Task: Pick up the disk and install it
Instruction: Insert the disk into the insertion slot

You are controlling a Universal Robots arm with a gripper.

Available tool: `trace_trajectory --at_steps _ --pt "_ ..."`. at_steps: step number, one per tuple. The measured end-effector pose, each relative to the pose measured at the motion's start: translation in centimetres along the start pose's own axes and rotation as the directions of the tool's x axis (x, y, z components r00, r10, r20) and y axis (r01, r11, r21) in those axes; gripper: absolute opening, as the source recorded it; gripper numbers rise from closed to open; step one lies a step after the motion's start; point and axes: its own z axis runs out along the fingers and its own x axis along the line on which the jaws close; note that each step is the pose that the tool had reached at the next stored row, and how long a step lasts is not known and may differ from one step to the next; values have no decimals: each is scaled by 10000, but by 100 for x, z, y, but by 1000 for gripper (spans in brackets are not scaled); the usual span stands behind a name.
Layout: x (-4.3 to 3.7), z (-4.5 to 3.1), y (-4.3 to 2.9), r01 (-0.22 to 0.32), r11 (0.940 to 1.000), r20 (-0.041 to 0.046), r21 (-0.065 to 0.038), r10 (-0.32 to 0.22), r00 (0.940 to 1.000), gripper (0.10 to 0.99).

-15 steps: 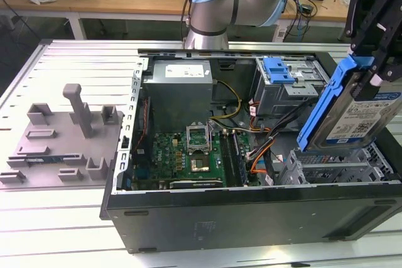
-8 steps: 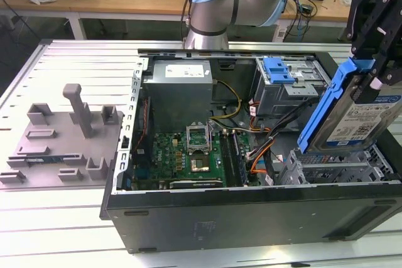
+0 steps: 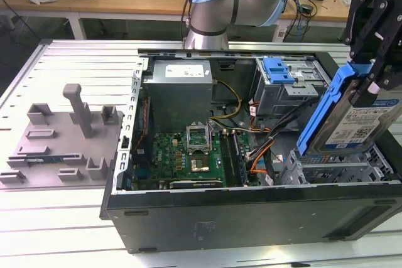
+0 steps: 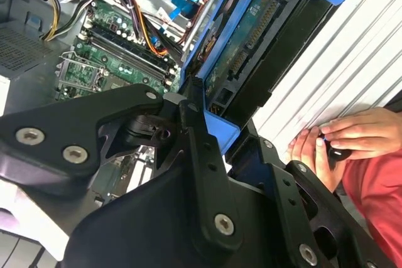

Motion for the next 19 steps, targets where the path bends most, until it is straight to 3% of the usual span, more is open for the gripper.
trace_trajectory --at_steps 14,19 --pt "13 83 -22 -270 9996 -2 0 270 9996 365" --pt "15 153 -25 -333 9994 -1 1 333 9994 365"
